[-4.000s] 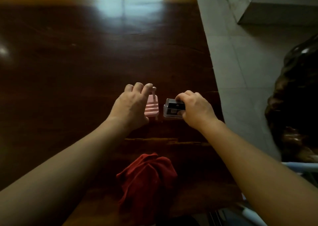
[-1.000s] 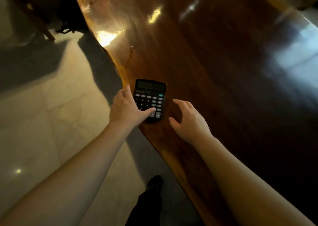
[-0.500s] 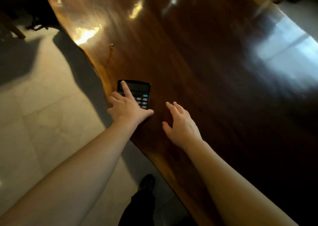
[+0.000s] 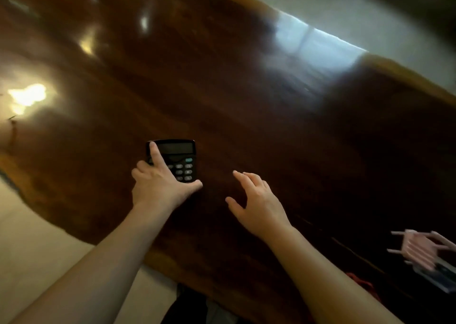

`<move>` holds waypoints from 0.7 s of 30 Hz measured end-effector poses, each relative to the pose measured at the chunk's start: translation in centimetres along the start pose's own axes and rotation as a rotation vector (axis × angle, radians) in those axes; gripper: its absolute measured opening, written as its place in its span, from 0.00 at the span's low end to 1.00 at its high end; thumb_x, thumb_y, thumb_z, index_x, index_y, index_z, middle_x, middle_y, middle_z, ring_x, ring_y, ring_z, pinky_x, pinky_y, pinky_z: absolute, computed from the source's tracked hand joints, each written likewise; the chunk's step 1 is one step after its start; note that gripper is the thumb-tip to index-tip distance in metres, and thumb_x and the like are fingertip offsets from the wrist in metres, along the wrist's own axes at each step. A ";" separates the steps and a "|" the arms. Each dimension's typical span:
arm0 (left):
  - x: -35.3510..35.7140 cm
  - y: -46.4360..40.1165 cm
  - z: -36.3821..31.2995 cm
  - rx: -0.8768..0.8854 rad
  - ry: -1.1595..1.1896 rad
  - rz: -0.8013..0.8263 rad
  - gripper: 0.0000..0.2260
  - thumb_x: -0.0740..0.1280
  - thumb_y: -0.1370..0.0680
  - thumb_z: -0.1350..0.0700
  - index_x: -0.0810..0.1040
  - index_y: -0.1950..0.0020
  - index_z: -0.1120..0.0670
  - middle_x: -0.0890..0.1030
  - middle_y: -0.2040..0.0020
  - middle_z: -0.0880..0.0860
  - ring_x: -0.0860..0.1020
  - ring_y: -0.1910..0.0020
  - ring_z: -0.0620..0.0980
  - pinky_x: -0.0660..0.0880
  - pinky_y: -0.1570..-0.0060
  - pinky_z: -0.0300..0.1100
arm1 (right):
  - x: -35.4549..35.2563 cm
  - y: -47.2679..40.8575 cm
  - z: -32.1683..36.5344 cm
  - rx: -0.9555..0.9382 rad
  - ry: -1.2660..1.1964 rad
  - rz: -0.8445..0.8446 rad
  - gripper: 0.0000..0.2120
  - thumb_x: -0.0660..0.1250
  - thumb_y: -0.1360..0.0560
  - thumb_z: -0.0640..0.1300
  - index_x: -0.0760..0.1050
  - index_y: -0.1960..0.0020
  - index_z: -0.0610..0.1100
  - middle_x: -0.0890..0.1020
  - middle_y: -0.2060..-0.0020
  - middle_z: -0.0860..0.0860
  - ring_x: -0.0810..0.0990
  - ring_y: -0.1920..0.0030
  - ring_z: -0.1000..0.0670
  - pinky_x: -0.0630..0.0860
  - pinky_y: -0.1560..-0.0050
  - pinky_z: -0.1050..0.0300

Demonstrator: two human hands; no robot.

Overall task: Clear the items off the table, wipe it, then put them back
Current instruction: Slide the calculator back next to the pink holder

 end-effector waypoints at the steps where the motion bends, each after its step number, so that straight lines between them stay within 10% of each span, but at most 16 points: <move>1: 0.4 0.7 -1.8 0.025 -0.005 0.011 0.67 0.70 0.45 0.23 0.33 0.23 0.49 0.64 0.31 0.65 0.66 0.34 0.65 0.73 0.41 0.57 | -0.7 0.9 -1.4 0.021 -0.015 -0.022 0.34 0.65 0.24 0.63 0.54 0.23 0.62 0.64 0.25 0.56 0.66 0.28 0.52 0.75 0.41 0.53; 21: 15.1 22.0 -34.5 0.611 -0.234 0.138 0.63 0.68 0.43 0.24 0.37 0.23 0.49 0.65 0.34 0.65 0.67 0.37 0.62 0.76 0.48 0.55 | -10.4 23.5 -26.9 0.389 -0.279 -0.365 0.31 0.67 0.23 0.58 0.62 0.23 0.55 0.69 0.27 0.55 0.66 0.28 0.56 0.71 0.34 0.57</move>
Point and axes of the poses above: each hand's wrist, its own y-axis away from the middle knuckle, its own x-axis out of the palm, z = x × y, the point moved 7 cm from there along -y, towards the middle knuckle
